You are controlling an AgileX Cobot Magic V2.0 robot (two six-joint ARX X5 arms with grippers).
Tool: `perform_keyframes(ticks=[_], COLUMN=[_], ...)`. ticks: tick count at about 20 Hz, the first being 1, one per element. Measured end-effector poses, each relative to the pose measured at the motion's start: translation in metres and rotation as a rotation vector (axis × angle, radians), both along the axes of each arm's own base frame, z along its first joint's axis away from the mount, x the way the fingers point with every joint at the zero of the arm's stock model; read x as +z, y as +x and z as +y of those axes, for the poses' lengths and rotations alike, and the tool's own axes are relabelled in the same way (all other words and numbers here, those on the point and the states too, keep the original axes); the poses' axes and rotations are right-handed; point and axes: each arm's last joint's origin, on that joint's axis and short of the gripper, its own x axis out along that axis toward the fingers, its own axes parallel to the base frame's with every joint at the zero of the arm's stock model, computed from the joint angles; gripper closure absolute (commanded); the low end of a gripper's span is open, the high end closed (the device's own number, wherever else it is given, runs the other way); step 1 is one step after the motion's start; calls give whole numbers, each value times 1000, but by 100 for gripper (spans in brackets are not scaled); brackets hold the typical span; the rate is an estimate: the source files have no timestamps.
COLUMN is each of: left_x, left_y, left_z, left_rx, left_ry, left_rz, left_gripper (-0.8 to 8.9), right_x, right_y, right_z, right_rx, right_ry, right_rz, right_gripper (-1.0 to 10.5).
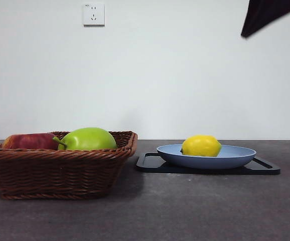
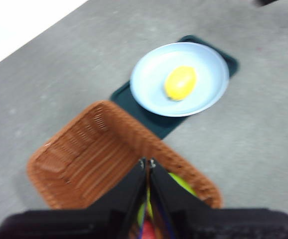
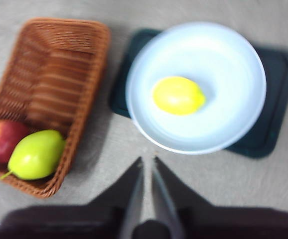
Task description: Take the lemon from the basket,put the lemon in the plate,hand out the plate
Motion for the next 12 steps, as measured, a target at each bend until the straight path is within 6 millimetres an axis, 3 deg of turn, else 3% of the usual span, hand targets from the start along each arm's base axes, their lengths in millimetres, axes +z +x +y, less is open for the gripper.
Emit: perform_keyframes(ticks=[6,9,12], left_x=[-1,-12,-35], left_y=[5,-9,-26], left_z=[23,40,55], left_rx=[88,111,134], left_ry=[-21,-93,-166], left_rz=[-45,-129,-186], left_gripper=[808,808,807], right_x=[35,34,19], right_y=[-54,-75,-97], right_z=[10,6,-2], right_rx=[-26,-36,-38], right_ry=[-114,-70,0], right_rz=[-285,-421,-550], right_gripper=[944,944,944])
